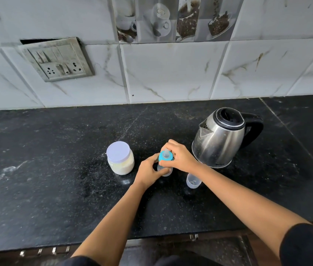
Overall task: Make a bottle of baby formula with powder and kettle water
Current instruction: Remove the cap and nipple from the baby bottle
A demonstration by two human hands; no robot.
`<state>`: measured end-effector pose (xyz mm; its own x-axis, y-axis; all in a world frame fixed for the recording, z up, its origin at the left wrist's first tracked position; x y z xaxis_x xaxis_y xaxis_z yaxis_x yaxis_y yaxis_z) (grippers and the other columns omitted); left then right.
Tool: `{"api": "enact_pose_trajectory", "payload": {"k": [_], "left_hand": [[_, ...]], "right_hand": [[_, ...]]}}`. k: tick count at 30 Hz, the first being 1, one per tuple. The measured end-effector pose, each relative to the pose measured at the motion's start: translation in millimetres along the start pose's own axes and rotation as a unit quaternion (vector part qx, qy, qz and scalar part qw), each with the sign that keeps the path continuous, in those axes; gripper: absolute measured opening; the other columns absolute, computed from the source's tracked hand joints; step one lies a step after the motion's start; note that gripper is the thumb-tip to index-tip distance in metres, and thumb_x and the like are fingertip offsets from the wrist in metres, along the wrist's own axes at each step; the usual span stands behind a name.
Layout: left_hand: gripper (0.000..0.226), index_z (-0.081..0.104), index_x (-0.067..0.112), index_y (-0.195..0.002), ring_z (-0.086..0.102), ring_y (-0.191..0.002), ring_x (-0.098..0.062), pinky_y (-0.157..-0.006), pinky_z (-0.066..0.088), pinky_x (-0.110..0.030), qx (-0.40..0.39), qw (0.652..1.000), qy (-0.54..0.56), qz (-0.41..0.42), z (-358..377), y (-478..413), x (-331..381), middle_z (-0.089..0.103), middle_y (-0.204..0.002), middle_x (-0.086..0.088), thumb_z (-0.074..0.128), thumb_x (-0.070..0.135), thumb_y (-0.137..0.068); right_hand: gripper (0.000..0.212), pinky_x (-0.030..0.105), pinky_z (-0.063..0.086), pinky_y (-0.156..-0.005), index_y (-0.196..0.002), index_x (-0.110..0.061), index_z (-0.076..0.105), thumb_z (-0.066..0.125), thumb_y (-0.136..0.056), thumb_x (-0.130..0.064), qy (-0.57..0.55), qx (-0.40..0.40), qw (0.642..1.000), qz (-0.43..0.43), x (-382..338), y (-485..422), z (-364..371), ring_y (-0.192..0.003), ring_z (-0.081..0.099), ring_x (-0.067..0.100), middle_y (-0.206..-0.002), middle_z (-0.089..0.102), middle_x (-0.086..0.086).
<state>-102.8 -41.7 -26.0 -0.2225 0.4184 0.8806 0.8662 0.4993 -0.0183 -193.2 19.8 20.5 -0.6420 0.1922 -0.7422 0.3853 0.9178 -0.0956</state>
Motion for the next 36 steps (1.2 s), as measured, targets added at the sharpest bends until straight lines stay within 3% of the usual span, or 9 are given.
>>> {"api": "enact_pose_trajectory", "payload": {"k": [5, 11, 15, 18, 21, 25, 30, 33, 36], "left_hand": [[0.041, 0.062, 0.029, -0.110, 0.059, -0.097, 0.006, -0.082, 0.043, -0.010, -0.006, 1.000, 0.004, 0.010, 1.8, -2.5, -2.8, 0.066, -0.102, 0.019, 0.080, 0.024, -0.073], [0.050, 0.060, 0.025, -0.121, 0.057, -0.104, 0.004, -0.089, 0.043, -0.015, -0.028, 1.000, -0.012, 0.002, 2.6, -4.1, -2.9, 0.062, -0.111, 0.019, 0.079, 0.030, -0.075], [0.057, 0.056, 0.025, -0.127, 0.055, -0.108, 0.005, -0.093, 0.044, -0.015, -0.016, 1.000, 0.000, 0.008, 3.8, -1.3, -2.1, 0.063, -0.117, 0.016, 0.077, 0.039, -0.076], [0.056, 0.057, 0.027, -0.126, 0.055, -0.108, 0.006, -0.094, 0.044, -0.018, -0.012, 1.000, 0.005, 0.001, 3.8, -0.8, -2.5, 0.063, -0.117, 0.017, 0.078, 0.035, -0.076], [0.057, 0.057, 0.027, -0.126, 0.055, -0.109, 0.006, -0.097, 0.043, -0.022, -0.009, 1.000, 0.005, -0.006, 3.6, -0.7, -4.0, 0.063, -0.117, 0.017, 0.079, 0.030, -0.074], [0.059, 0.055, 0.025, -0.129, 0.056, -0.111, 0.004, -0.098, 0.044, -0.022, -0.005, 1.000, 0.010, -0.009, 4.8, 0.1, -6.2, 0.063, -0.120, 0.015, 0.078, 0.030, -0.075], [0.054, 0.056, 0.028, -0.127, 0.056, -0.109, 0.004, -0.096, 0.044, -0.022, -0.002, 1.000, 0.014, -0.008, 5.5, 2.6, -4.1, 0.063, -0.117, 0.018, 0.077, 0.025, -0.077], [0.053, 0.057, 0.027, -0.126, 0.056, -0.109, 0.004, -0.098, 0.044, -0.024, -0.001, 1.000, 0.011, -0.014, 5.9, 3.3, -4.6, 0.063, -0.117, 0.016, 0.077, 0.026, -0.077], [0.053, 0.057, 0.027, -0.124, 0.057, -0.107, 0.004, -0.095, 0.046, -0.022, 0.009, 1.000, 0.017, -0.016, 5.6, 4.4, -3.7, 0.064, -0.114, 0.017, 0.078, 0.025, -0.075]], "right_hand": [[0.024, 0.019, 0.042, -0.067, -0.090, -0.015, 0.064, 0.076, -0.070, -0.017, -0.005, -0.083, 0.996, -0.015, -1.4, -8.7, 6.8, -0.076, 0.050, 0.006, -0.089, 0.047, -0.007], [0.042, 0.027, 0.045, -0.088, -0.111, -0.028, 0.063, 0.073, -0.071, -0.020, 0.015, -0.234, 0.972, -0.024, -5.6, -11.4, 7.9, -0.104, 0.050, 0.008, -0.110, 0.053, -0.007], [0.076, 0.018, 0.044, -0.086, -0.128, -0.026, 0.046, 0.086, -0.064, -0.030, 0.007, -0.147, 0.989, 0.021, 7.8, -5.0, -5.4, -0.105, 0.047, 0.004, -0.119, 0.043, -0.008], [0.062, 0.021, 0.046, -0.083, -0.118, -0.021, 0.053, 0.085, -0.065, -0.020, -0.021, -0.095, 0.995, 0.031, 11.3, 2.0, -3.4, -0.099, 0.053, 0.006, -0.110, 0.054, -0.007], [0.060, 0.026, 0.045, -0.099, -0.127, -0.023, 0.050, 0.075, -0.074, -0.013, -0.100, -0.106, 0.988, 0.041, 15.0, 10.7, -1.7, -0.116, 0.053, 0.002, -0.122, 0.058, -0.011], [0.077, 0.029, 0.030, -0.112, -0.143, -0.034, 0.032, 0.073, -0.078, -0.028, -0.100, -0.138, 0.983, 0.062, 23.7, 20.3, 5.9, -0.135, 0.034, 0.004, -0.144, 0.039, -0.012], [0.061, 0.028, 0.039, -0.097, -0.127, -0.030, 0.048, 0.078, -0.074, -0.028, -0.093, 0.004, 0.993, 0.069, 20.3, 24.8, 1.3, -0.115, 0.045, 0.008, -0.117, 0.051, -0.012], [0.064, 0.032, 0.033, -0.107, -0.135, -0.040, 0.039, 0.066, -0.080, -0.021, -0.163, -0.054, 0.982, 0.085, 23.8, 28.3, 7.9, -0.130, 0.041, 0.009, -0.133, 0.052, -0.017], [0.078, 0.035, 0.029, -0.110, -0.143, -0.037, 0.031, 0.071, -0.077, -0.028, -0.139, -0.102, 0.981, 0.084, 19.8, 26.5, 15.6, -0.135, 0.029, 0.011, -0.143, 0.037, -0.010]]}}
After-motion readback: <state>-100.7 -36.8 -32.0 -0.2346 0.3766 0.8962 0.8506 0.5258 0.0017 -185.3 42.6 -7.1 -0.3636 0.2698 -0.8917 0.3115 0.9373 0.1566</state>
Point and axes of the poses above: each hand's wrist, its own y-axis away from the middle knuckle, its own z-axis out of the palm, x = y × z, the point moved 9 cm from there along -y, towards the middle knuckle
